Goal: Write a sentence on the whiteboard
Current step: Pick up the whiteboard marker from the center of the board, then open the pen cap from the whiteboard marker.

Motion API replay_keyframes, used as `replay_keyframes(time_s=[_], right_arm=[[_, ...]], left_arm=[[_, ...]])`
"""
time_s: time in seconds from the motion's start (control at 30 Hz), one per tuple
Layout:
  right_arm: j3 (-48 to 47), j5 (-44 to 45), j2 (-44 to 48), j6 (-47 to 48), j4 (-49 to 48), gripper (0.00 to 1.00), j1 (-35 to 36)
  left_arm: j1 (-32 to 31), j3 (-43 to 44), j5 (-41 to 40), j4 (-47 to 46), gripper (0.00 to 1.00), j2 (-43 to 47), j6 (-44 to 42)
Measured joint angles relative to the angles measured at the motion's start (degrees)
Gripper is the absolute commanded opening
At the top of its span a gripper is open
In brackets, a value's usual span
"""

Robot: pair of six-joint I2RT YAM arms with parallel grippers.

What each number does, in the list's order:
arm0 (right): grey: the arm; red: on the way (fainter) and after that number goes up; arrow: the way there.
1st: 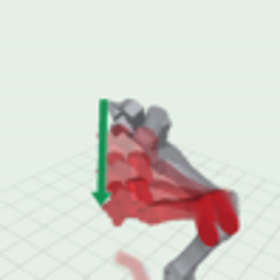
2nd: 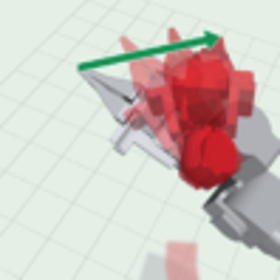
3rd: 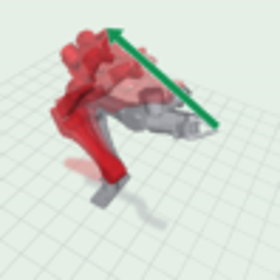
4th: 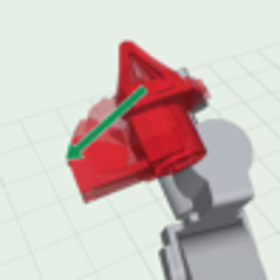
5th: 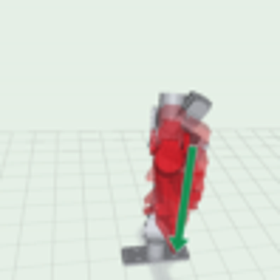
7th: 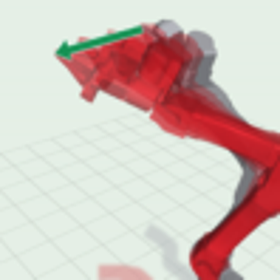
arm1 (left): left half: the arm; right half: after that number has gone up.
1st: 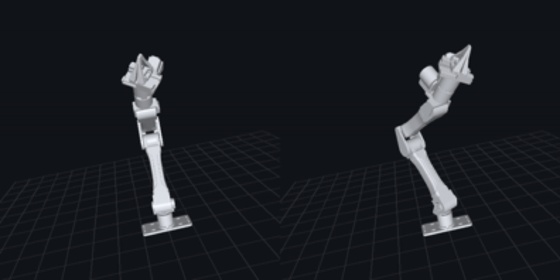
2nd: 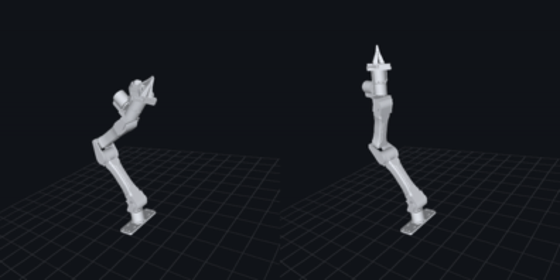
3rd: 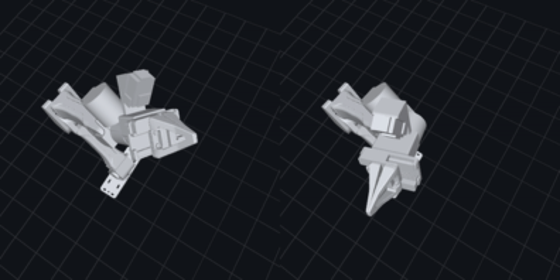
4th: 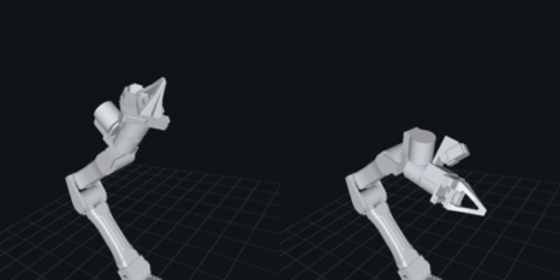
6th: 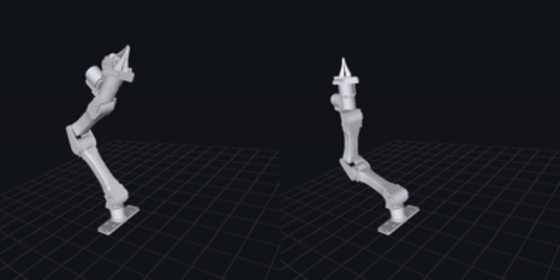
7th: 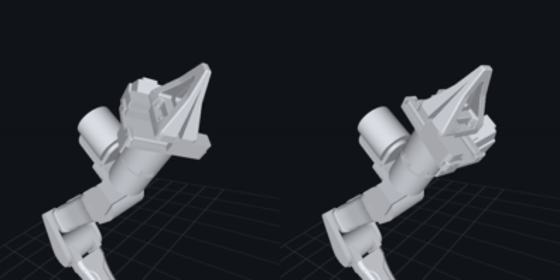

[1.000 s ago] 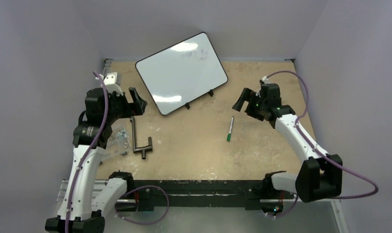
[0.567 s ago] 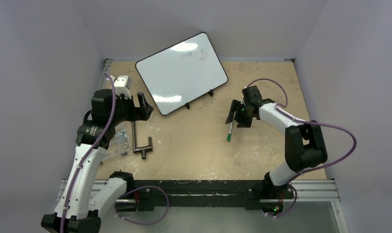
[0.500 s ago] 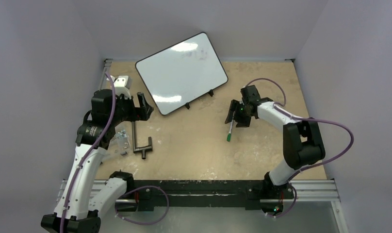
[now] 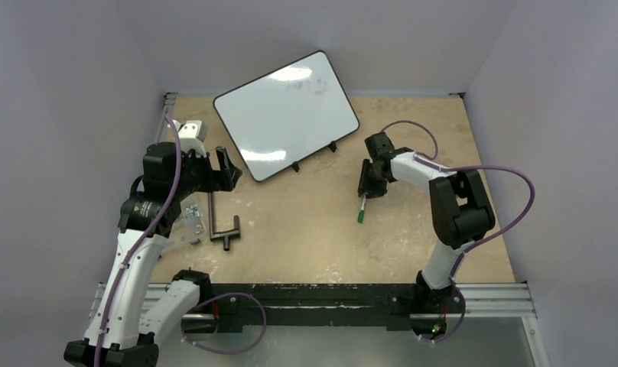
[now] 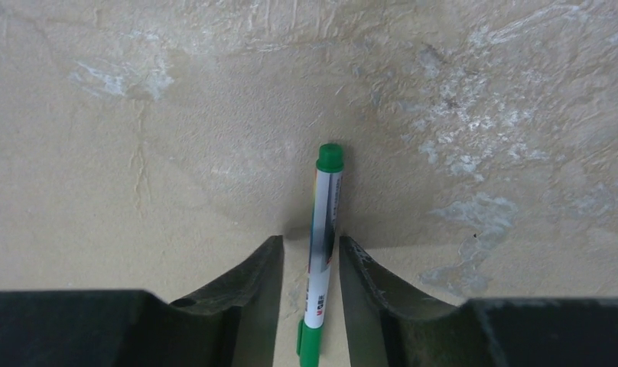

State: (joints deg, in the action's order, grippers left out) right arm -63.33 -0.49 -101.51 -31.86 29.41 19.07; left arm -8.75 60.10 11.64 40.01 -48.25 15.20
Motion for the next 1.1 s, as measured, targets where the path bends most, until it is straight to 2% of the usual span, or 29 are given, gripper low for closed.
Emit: replay_keyframes(time_s=[0.07, 0.23, 0.47, 0.63, 0.87, 1.1], right_arm=[[-0.6, 1.2, -1.0, -0.1, 0.5, 0.22, 0.5], [-1.6, 3.2, -1.9, 0.0, 0.9, 0.0, 1.5], [-1.6, 0.2, -1.0, 0.1, 0.8, 0.0, 1.9], [-0.9, -5.5, 6.3, -1.0, -1.1, 0.0, 2.0], [6.0, -14.8, 22.8, -9.6, -13.6, 0.0, 2.0], [15.6, -18.5, 31.2, -20.0, -24.5, 0.0, 2.3]], left_arm=[[0.0, 0.0, 0.0, 0.0, 0.86, 0.1, 0.0], [-0.1, 0.0, 0.0, 0.0, 0.86, 0.2, -0.2], [-1.6, -0.7, 2.4, -0.3, 0.87, 0.2, -1.5], [-3.3, -1.9, 6.3, -1.3, 0.87, 0.3, -2.3], [-5.8, -2.8, 12.0, -5.0, 0.86, 0.5, -0.9], [-15.9, -3.0, 10.8, -10.1, 0.83, -0.9, 3.9]])
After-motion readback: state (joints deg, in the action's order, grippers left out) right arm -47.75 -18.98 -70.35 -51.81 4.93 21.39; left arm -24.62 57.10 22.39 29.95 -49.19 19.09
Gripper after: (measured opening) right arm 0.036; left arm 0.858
